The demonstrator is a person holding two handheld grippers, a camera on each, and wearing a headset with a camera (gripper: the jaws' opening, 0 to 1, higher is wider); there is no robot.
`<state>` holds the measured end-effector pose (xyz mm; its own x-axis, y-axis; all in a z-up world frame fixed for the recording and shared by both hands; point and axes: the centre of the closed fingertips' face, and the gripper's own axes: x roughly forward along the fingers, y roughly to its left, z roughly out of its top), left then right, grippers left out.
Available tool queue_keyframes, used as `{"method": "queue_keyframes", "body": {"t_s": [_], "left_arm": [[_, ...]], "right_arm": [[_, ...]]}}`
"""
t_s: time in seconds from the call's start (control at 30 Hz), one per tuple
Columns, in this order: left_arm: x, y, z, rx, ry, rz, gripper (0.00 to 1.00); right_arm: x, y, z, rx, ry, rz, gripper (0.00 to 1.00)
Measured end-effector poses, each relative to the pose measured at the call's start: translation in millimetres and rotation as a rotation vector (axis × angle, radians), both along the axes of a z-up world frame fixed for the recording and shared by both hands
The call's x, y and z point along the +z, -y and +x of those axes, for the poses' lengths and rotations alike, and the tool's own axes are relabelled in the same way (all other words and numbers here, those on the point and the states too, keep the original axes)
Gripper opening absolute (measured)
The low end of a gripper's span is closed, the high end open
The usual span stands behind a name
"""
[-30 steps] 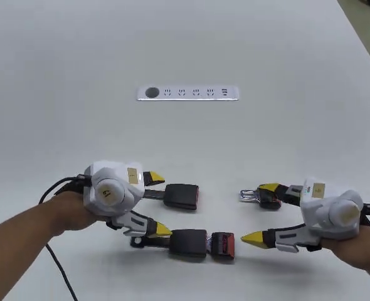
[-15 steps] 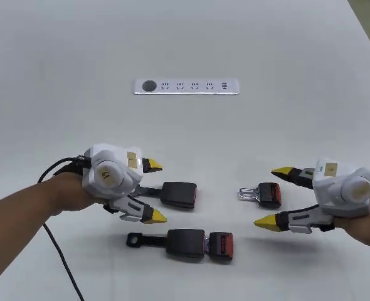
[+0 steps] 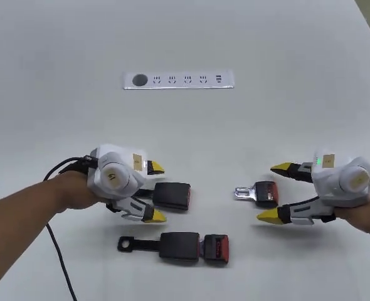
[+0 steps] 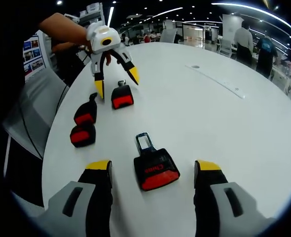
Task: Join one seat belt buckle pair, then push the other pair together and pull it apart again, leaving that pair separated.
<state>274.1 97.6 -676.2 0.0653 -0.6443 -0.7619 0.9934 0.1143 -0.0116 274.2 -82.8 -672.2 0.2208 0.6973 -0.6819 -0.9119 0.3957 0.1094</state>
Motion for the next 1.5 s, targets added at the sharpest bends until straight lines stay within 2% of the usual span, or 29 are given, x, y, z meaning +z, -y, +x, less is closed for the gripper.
{"method": "queue_keyframes", "body": {"t_s": [0.13,0.27,0.33,0.37,0.43,0.53,0.73,0.8,0.83,0.87,0.9,1.13,1.33,1.4,1.5], "left_arm": [[-7.3,1.7,1.3,-0.018,-0.003,0.001,0.61],[-10.4,3.5,0.1,-0.051,0.014,0.008,0.53],[-13.9,1.5,1.8,-0.067,0.037,0.030,0.52],[-13.2,2.4,1.7,-0.063,0.029,0.018,0.52],[-12.5,2.2,4.3,-0.059,0.040,0.015,0.52],[-13.0,0.8,5.7,-0.045,0.025,0.007,0.50],[-12.9,-0.1,6.3,-0.029,-0.005,-0.007,0.46],[-13.0,1.0,5.3,-0.033,-0.008,-0.009,0.42],[-10.9,2.2,10.4,-0.015,0.000,-0.016,0.37],[-9.6,1.5,11.3,0.001,-0.004,-0.017,0.36],[-8.8,1.4,10.9,-0.017,0.004,-0.018,0.36],[-8.0,0.0,7.6,-0.007,0.008,-0.021,0.35],[-8.9,-1.2,5.8,0.005,0.002,0.005,0.35],[-10.5,-2.1,5.5,0.007,0.000,0.015,0.35],[-11.4,-2.2,4.5,0.019,-0.004,0.020,0.35]], "right_arm": [[-5.2,0.7,-3.1,0.033,-0.013,-0.011,0.66],[-8.9,3.3,-0.4,0.029,-0.014,-0.021,0.63],[-10.5,3.5,-1.1,0.039,-0.013,-0.027,0.61],[-10.2,2.3,0.5,0.056,0.001,-0.019,0.60],[-10.6,3.8,1.3,0.053,-0.003,-0.021,0.57],[-9.6,1.5,6.1,0.045,-0.001,-0.010,0.54],[-11.6,4.2,7.6,0.070,0.004,-0.022,0.44],[-12.5,7.0,6.3,0.076,0.002,-0.024,0.40],[-13.6,8.6,6.3,0.082,0.006,-0.028,0.38],[-13.7,9.7,7.5,0.081,0.014,-0.035,0.36],[-12.6,9.2,7.1,0.081,0.012,-0.034,0.36],[-16.0,13.7,10.1,0.093,0.003,-0.063,0.35],[-19.2,12.0,10.4,0.137,-0.028,-0.129,0.34],[-20.4,12.4,9.0,0.158,-0.021,-0.151,0.34],[-20.9,12.5,8.2,0.150,-0.028,-0.152,0.34]]}}
